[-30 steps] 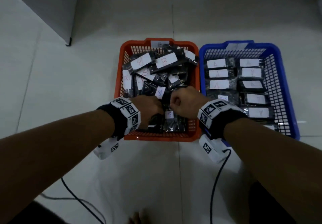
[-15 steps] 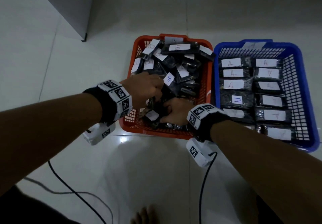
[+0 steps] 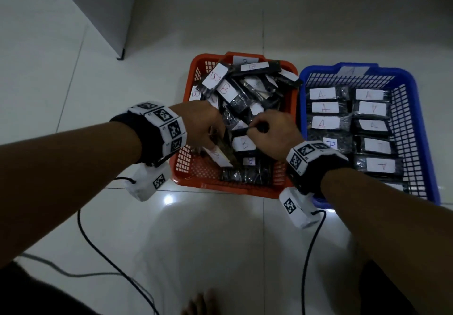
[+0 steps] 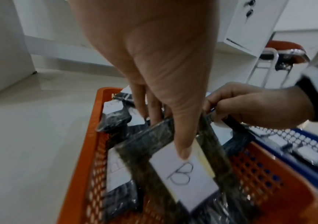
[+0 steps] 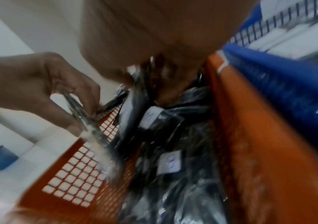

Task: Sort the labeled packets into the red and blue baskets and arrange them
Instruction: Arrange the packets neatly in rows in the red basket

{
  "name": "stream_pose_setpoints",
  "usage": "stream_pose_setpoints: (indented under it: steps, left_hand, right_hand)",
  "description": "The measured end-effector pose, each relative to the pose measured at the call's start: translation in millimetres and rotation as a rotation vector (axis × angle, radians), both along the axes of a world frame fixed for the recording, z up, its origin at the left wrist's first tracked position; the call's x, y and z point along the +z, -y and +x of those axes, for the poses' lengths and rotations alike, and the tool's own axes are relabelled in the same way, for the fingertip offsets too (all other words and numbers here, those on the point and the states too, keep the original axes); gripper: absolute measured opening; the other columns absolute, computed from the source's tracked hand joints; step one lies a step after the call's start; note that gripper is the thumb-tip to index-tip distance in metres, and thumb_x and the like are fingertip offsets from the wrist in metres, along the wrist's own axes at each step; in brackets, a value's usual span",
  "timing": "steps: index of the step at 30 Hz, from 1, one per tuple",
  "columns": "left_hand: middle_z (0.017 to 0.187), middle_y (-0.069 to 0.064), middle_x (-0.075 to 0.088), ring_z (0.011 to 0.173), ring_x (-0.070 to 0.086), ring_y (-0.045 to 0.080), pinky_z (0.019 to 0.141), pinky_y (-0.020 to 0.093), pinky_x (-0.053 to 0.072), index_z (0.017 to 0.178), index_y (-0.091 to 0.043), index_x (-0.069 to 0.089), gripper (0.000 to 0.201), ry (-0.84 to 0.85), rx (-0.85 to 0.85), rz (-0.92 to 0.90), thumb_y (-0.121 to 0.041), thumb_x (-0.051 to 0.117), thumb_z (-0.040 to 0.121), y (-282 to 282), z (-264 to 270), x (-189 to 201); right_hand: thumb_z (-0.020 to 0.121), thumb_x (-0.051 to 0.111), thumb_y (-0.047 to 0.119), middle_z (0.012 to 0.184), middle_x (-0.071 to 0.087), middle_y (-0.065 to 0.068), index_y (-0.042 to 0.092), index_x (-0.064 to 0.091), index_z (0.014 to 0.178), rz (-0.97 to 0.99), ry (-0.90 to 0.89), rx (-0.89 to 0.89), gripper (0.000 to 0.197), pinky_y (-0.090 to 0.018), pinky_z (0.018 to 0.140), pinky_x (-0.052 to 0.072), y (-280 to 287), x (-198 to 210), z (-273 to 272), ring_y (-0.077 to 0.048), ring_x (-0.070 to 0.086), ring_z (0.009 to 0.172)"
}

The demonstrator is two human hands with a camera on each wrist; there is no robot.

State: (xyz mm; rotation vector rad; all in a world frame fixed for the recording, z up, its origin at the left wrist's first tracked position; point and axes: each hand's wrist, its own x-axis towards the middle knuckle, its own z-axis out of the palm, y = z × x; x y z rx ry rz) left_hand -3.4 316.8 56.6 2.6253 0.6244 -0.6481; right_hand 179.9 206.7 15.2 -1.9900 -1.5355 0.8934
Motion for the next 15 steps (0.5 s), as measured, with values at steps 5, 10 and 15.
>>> stream_pose_setpoints:
  steps: [5, 10, 15]
  left_hand:
    - [0.081, 0.000, 0.070, 0.072, 0.061, 0.014, 0.064, 0.021, 0.047, 0.100, -0.017, 0.075, 0.029, -0.028, 0.247, -0.181, -0.038, 0.074, 0.081, -3, 10, -4]
    - [0.085, 0.004, 0.070, 0.080, 0.065, 0.019, 0.075, 0.031, 0.054, 0.098, -0.013, 0.073, 0.030, -0.069, 0.406, -0.290, -0.040, 0.069, 0.085, 2, 17, -19]
    - [0.086, 0.008, 0.068, 0.077, 0.064, 0.023, 0.075, 0.034, 0.055, 0.092, -0.006, 0.067, 0.029, -0.263, 0.509, -0.323, -0.035, 0.067, 0.087, 0, 17, -30]
  right_hand:
    - [0.083, 0.063, 0.019, 0.092, 0.062, -0.001, 0.013, 0.072, 0.092, 0.347, 0.029, -0.317, 0.014, 0.000, 0.069, 0.031, -11, 8, 19, -0.008, 0.052, 0.082]
    - [0.089, 0.062, 0.023, 0.105, 0.066, 0.000, 0.015, 0.069, 0.108, 0.407, 0.002, -0.462, 0.022, -0.014, 0.080, 0.045, -42, 9, 23, -0.006, 0.058, 0.089]
    - [0.093, 0.058, 0.024, 0.112, 0.064, 0.000, 0.015, 0.064, 0.114, 0.239, 0.065, -0.377, 0.023, -0.015, 0.077, 0.040, -61, -2, 32, -0.006, 0.056, 0.091]
